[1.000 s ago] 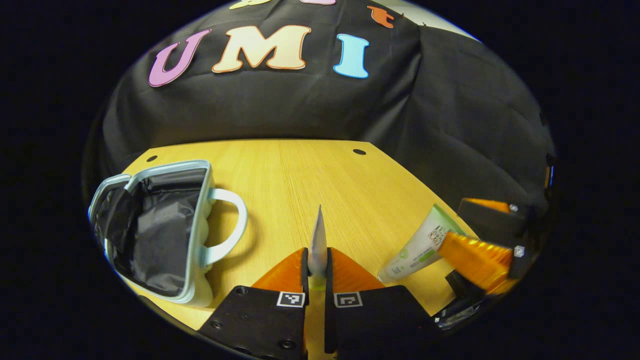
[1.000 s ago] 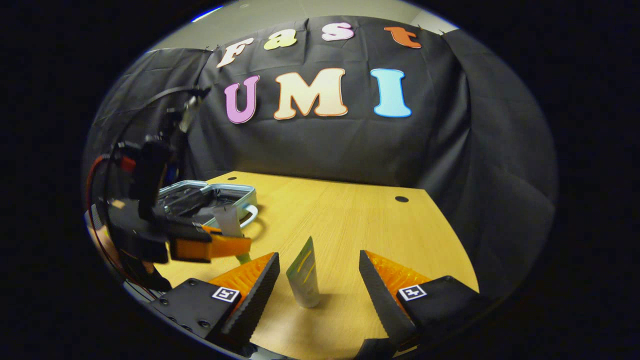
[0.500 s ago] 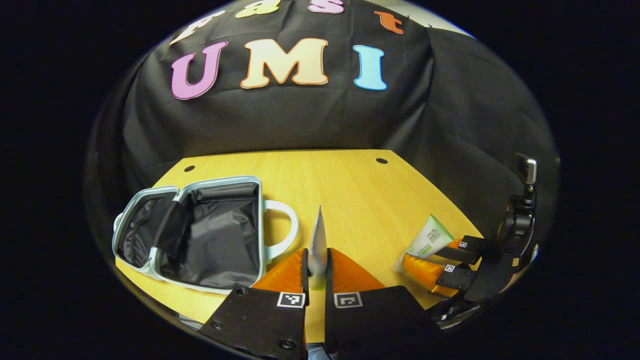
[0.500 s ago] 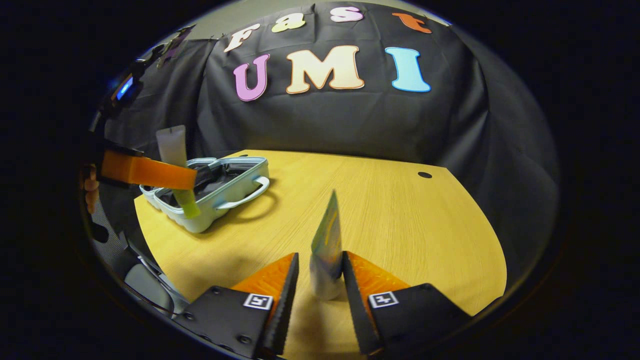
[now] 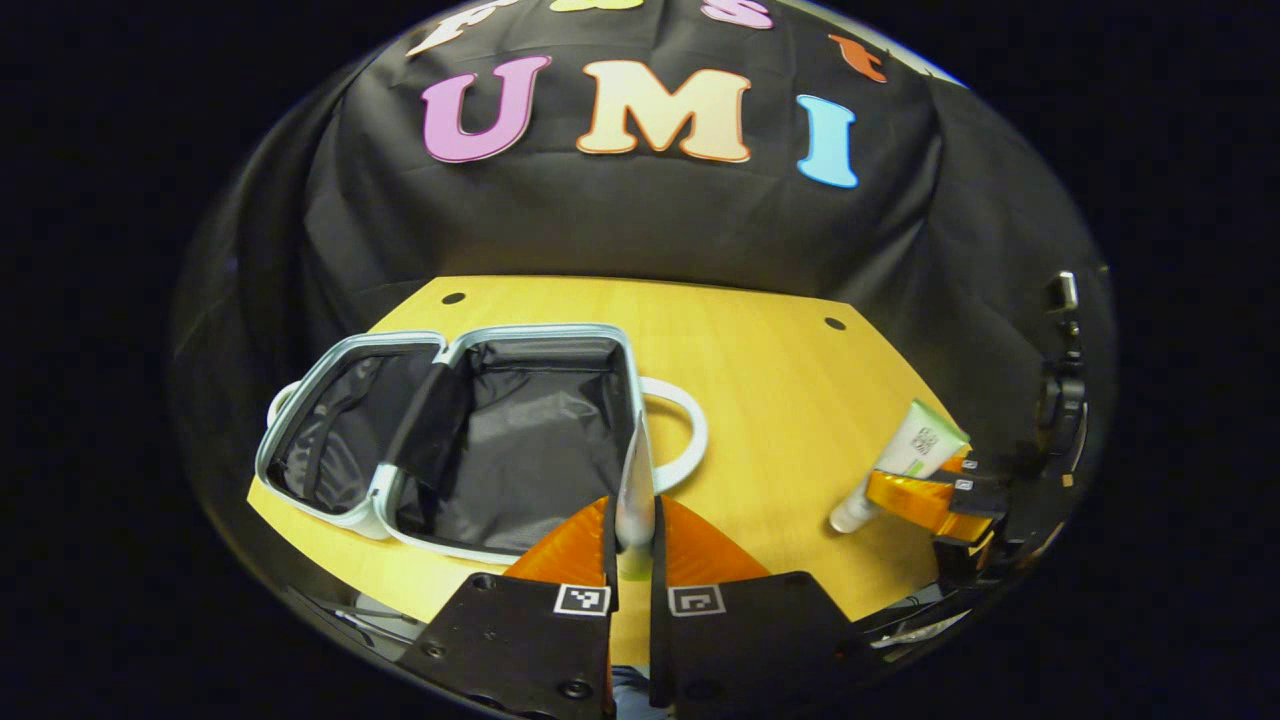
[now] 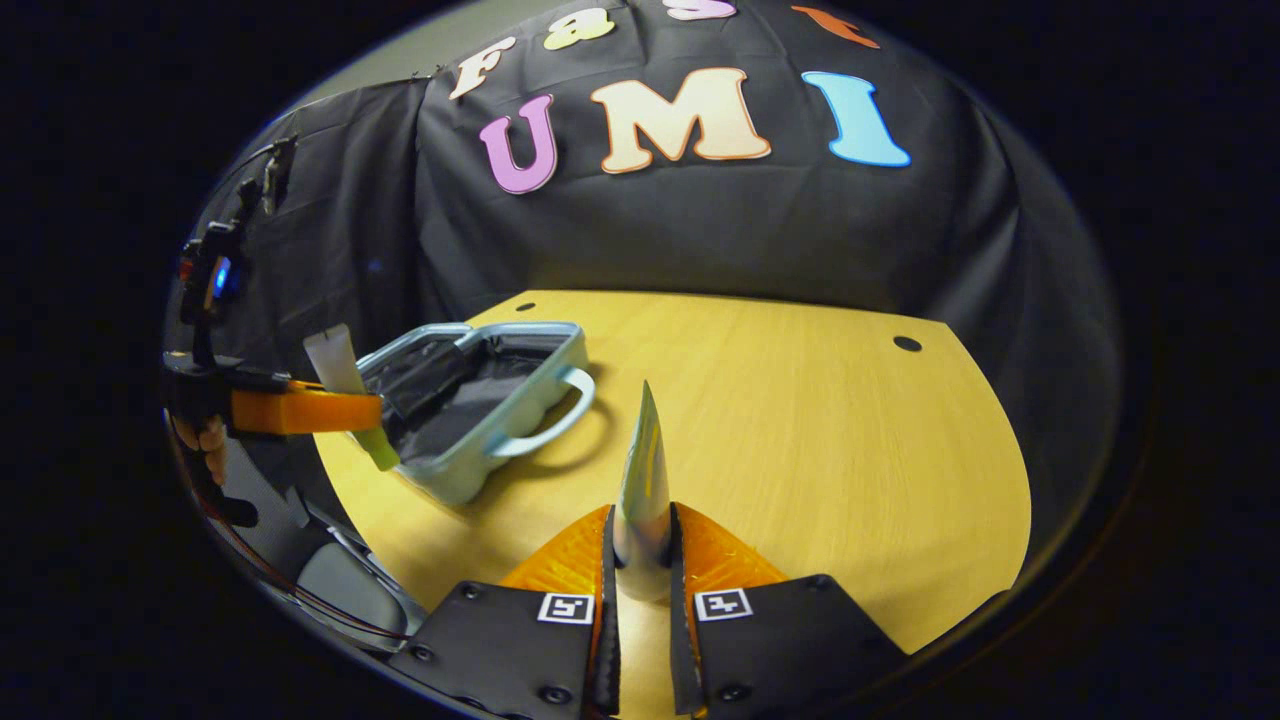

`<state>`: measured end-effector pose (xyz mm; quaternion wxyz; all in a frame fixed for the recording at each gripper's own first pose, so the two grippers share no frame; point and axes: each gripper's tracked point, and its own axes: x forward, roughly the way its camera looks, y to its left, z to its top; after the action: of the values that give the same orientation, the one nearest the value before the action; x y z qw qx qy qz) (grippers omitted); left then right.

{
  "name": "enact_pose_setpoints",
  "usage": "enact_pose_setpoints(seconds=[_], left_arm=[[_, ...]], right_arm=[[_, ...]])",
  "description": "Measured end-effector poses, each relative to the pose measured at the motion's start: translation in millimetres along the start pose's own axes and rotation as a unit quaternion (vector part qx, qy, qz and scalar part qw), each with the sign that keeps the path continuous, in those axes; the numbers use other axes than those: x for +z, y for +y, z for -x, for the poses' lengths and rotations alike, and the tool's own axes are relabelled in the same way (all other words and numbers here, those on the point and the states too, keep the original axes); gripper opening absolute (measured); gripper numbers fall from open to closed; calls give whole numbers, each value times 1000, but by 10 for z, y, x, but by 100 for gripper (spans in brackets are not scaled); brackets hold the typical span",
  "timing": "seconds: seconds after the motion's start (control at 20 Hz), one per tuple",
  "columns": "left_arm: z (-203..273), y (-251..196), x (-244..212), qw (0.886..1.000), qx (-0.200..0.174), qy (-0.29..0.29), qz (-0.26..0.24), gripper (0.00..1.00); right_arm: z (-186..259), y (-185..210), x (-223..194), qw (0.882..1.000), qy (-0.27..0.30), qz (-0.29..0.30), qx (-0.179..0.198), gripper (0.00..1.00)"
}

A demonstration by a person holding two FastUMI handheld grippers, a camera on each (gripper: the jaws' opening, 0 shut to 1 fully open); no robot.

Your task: First open the suitcase, pack the skin care products into it, and then close the suitcase.

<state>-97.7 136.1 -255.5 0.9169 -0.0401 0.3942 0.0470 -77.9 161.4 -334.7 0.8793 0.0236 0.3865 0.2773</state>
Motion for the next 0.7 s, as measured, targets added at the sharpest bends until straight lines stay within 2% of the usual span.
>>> enact_pose_setpoints(seconds=[0.15, 0.4, 0.7], left_arm=[[-152, 375, -24, 999, 13, 35, -6, 7], [-478, 683, -119, 997, -6, 78, -19, 7], [-797, 931, -496, 989, -32, 147, -13, 7]], right_arm=[[-102, 373, 282, 999, -2, -43, 23, 22], [-317, 914, 596, 996, -5, -85, 39, 22], [-618, 1462, 467, 993, 39, -94, 58, 22]])
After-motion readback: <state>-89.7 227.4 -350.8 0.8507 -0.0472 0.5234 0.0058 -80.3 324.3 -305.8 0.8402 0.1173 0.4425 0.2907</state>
